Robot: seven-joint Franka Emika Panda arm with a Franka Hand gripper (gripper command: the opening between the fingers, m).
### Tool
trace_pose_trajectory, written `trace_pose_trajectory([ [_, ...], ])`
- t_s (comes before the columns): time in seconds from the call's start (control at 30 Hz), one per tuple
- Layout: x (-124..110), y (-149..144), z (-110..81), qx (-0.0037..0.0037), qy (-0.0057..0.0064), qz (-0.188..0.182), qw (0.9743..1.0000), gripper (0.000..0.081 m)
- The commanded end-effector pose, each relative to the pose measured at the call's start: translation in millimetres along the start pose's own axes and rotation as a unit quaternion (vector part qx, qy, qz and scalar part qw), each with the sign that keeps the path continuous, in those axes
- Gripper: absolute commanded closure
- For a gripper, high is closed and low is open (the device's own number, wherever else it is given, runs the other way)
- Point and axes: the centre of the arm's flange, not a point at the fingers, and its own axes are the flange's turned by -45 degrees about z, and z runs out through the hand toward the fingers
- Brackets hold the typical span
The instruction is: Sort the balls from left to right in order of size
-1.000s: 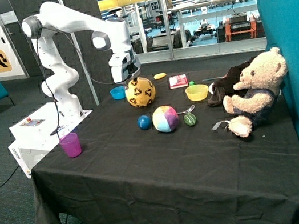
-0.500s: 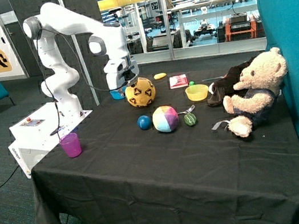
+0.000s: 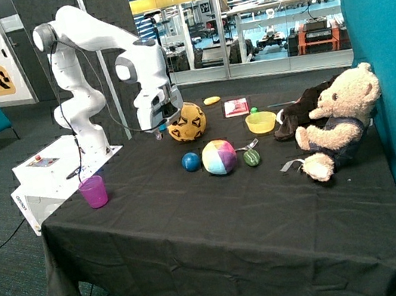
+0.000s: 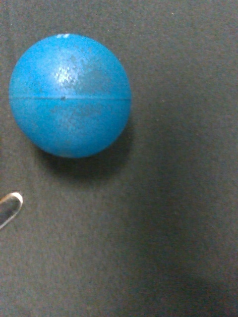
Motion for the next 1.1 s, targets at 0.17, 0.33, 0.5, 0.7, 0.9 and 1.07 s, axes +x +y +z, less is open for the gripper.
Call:
trace_pose_trajectory([
  [0.17,16.0,20.3,27.2,0.00079,0.0002,-0.003,1.0000,0.0103],
  [0.33,23.7,23.0,35.6,0.00079,0.0002,-0.007,1.0000,0.0096],
  [0.5,27.4,20.4,43.9,0.00079,0.0002,-0.010,0.9999,0.0090],
  [0.7,27.3,14.8,50.9,0.00079,0.0002,-0.014,0.9999,0.0088],
  [0.9,29.8,4.3,58.2,0.00078,0.0002,-0.028,0.9996,0.0080],
  [1.07,36.8,-0.8,61.0,0.00078,0.0002,-0.032,0.9995,0.0073],
])
